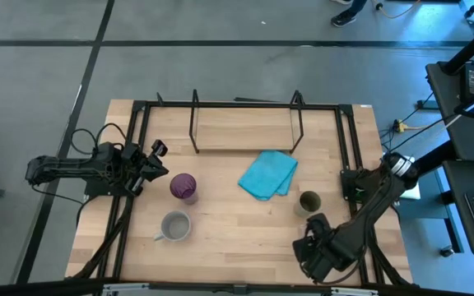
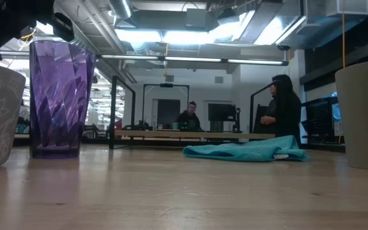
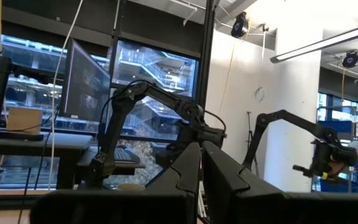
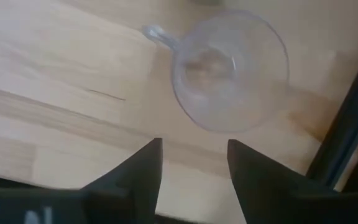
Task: Stack small to large cups/mugs on shelf
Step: Put the transparent mug on the shelf
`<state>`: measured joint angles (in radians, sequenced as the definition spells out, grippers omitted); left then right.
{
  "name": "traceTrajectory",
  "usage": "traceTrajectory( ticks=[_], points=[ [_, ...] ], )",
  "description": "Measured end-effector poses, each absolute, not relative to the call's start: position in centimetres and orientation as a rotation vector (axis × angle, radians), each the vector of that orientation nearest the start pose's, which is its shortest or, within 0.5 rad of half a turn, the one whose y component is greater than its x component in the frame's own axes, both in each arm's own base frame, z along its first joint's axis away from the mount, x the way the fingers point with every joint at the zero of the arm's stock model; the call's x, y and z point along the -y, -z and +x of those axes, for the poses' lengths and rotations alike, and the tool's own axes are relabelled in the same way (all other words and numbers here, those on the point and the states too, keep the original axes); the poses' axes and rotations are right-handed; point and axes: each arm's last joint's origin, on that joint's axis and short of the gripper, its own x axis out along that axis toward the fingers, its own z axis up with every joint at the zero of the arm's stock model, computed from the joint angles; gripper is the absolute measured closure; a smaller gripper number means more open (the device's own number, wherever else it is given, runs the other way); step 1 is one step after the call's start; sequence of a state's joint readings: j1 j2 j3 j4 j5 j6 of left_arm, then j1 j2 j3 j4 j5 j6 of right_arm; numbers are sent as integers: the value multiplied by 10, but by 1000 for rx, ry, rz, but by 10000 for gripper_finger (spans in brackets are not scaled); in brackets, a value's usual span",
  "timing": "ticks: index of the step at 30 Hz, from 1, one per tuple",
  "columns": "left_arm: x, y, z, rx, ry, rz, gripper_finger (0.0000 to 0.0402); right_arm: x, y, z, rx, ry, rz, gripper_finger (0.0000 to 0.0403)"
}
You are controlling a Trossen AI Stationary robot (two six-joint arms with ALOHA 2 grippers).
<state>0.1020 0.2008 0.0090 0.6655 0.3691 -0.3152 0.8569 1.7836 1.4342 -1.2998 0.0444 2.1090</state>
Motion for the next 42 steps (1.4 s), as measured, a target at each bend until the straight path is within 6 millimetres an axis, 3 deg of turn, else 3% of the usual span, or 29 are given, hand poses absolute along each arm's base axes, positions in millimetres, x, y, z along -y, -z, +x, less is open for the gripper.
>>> traceTrajectory(
  ticks=[12,19,31,42],
  points=[
    [0,-212,98,415,332,-197,390,-241,-235,218,-1285,907,825,266],
    [0,-212,98,415,332,-197,390,-240,-234,217,-1290,909,786,266],
    [0,-212,98,415,332,-197,390,-249,-207,222,-1376,955,712,265],
    [0,-212,98,416,331,-197,390,-247,-210,220,-1383,953,691,265]
  ],
)
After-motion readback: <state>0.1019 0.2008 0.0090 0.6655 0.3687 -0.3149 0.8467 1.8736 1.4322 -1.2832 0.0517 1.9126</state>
